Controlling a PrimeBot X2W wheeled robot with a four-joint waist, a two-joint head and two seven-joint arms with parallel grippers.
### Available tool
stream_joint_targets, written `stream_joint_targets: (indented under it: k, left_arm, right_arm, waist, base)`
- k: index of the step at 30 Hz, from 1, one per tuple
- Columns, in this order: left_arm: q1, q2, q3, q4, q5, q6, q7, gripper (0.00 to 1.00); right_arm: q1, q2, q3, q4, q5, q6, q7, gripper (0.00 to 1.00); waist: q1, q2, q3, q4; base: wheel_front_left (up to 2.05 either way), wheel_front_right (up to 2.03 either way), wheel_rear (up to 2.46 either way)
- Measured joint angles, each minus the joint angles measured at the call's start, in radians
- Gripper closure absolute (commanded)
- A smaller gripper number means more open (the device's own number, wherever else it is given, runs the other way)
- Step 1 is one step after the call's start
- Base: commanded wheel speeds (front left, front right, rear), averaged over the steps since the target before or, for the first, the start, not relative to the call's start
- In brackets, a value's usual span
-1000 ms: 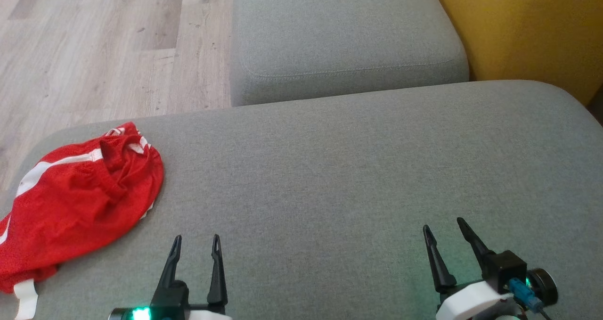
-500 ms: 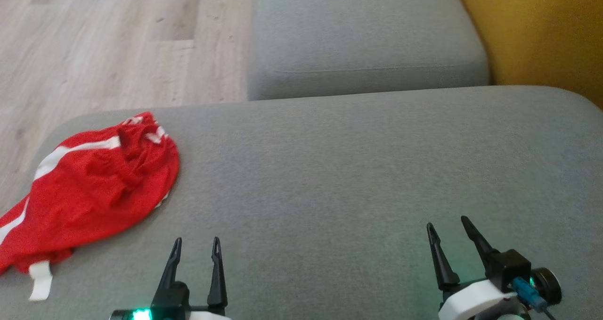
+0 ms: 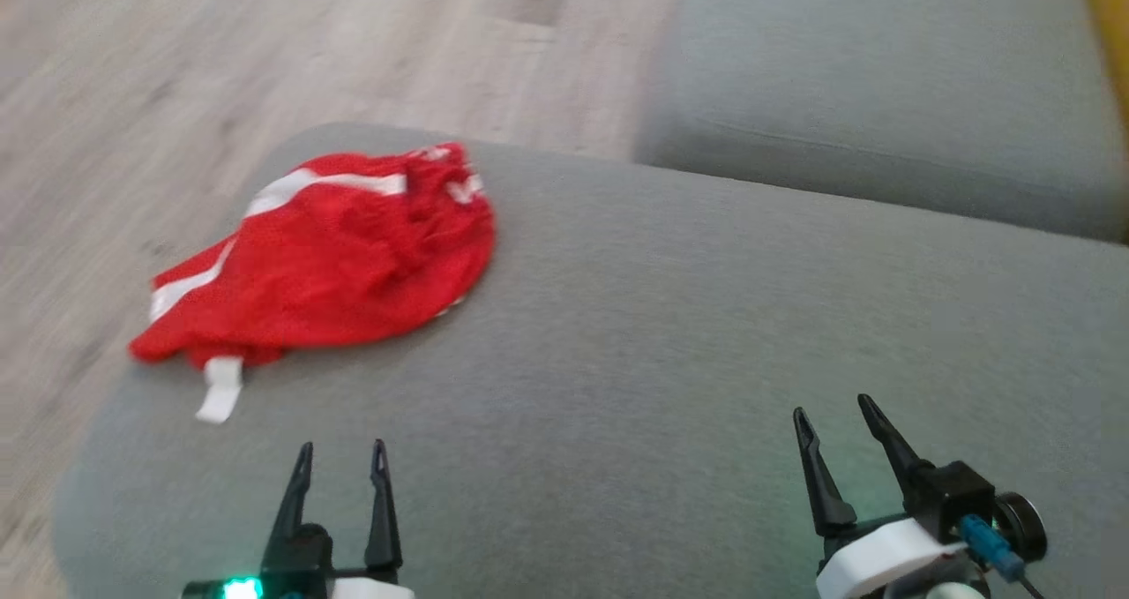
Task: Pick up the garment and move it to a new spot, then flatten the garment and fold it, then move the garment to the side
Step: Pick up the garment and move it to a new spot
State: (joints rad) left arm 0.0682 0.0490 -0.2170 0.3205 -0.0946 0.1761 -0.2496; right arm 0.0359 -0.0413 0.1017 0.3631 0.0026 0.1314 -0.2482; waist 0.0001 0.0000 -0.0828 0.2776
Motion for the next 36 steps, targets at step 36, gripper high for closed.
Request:
stream_joint_targets:
  k: [36]
  left_arm:
    - [-1.048,0.017,0.110,0.636,0.012,-0.051,0.296,0.00]
  right_arm:
    - [-0.275,-0.214,-0.035,-0.179,-0.136,0.000,-0.006,0.00]
  waist:
    - [0.0003,0.0000,0.542,0.071]
  base:
    - [0.00,0.00,0.00]
